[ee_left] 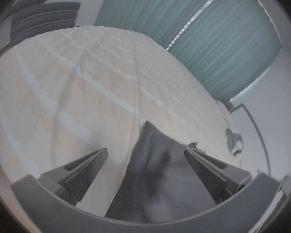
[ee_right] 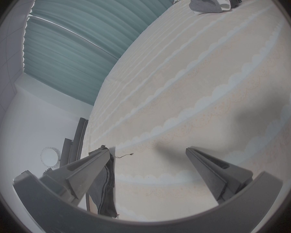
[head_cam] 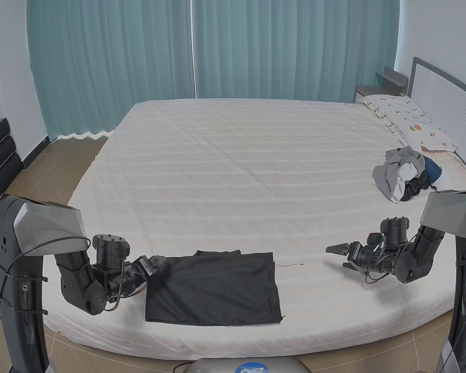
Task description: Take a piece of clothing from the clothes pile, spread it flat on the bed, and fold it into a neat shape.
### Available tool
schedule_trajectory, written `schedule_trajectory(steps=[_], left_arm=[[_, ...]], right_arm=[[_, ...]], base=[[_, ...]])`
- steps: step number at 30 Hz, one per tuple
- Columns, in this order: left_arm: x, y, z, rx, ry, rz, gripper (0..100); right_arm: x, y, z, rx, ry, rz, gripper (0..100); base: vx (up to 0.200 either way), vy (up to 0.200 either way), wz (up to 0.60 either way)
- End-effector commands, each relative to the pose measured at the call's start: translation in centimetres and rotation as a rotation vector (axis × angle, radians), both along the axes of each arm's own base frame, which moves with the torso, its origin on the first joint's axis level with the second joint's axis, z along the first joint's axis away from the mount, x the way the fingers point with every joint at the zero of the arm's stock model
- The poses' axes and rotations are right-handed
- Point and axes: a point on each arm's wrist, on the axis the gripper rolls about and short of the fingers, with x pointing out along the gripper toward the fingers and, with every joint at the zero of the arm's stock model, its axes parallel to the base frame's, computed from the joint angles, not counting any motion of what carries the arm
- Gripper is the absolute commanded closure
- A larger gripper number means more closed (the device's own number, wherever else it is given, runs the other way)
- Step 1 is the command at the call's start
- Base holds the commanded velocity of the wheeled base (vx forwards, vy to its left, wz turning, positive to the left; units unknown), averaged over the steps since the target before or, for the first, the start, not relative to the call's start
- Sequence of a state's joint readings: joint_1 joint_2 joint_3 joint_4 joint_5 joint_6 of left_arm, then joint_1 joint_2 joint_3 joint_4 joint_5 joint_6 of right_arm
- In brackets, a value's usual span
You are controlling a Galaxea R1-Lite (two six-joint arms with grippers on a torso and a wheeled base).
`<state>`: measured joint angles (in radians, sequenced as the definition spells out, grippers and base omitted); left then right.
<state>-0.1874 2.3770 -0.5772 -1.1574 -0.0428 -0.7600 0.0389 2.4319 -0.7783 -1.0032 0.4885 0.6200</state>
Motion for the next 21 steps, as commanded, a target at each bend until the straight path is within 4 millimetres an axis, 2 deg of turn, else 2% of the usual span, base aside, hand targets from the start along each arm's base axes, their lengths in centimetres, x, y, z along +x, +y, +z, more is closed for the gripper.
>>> schedule_trajectory(steps=[1,6,8,9,11,12,13,15,17,18,19,21], left_arm=[[0.7,2.1,3.3,-0.102,-0.083,0.07,0],[1.0,3.8,6.3,-0.09,-0.194,0.094,0],[0.3,4.3,7.8,-0.061,-0.235,0.086,0],[0.2,4.3,7.9,-0.057,-0.235,0.085,0],[-1.4,4.9,9.8,-0.014,-0.285,0.078,0],[-1.4,4.9,9.8,-0.014,-0.285,0.078,0],[-2.7,4.9,11.8,0.002,-0.339,0.07,0],[-4.3,5.0,13.7,0.001,-0.389,0.069,0],[-5.0,5.0,14.5,0.001,-0.412,0.068,0],[-6.4,5.0,16.1,0.005,-0.459,0.065,0],[-6.6,5.0,16.3,0.008,-0.466,0.066,0],[-8.8,5.2,17.2,0.057,-0.503,0.063,0]], right_arm=[[0.4,-0.1,0.4,0.005,-0.014,-0.015,0],[1.0,-0.3,1.5,0.002,-0.038,-0.085,0],[0.8,-0.8,3.7,-0.054,-0.103,-0.156,0],[0.7,-0.8,3.8,-0.058,-0.106,-0.161,0],[-1.1,-1.3,7.5,-0.069,-0.163,-0.194,0],[-1.1,-1.3,7.5,-0.069,-0.163,-0.194,0],[-3.2,-1.3,10.0,-0.077,-0.206,-0.188,0],[-5.5,-1.3,12.4,-0.106,-0.264,-0.169,0],[-6.6,-1.3,13.4,-0.118,-0.293,-0.16,0],[-9.2,-1.1,15.3,-0.135,-0.348,-0.143,0],[-9.6,-1.1,15.6,-0.138,-0.357,-0.142,0],[-13.2,-1.1,17.4,-0.166,-0.432,-0.125,0]], base=[[0.0,0.0,0.0],[0.0,0.0,0.0],[0.0,0.0,0.0],[0.0,0.0,0.0],[0.0,0.0,0.0],[0.0,0.0,0.0],[0.0,0.0,0.0],[0.0,0.0,0.0],[0.0,0.0,0.0],[0.0,0.0,0.0],[0.0,0.0,0.0],[0.0,0.0,0.0]])
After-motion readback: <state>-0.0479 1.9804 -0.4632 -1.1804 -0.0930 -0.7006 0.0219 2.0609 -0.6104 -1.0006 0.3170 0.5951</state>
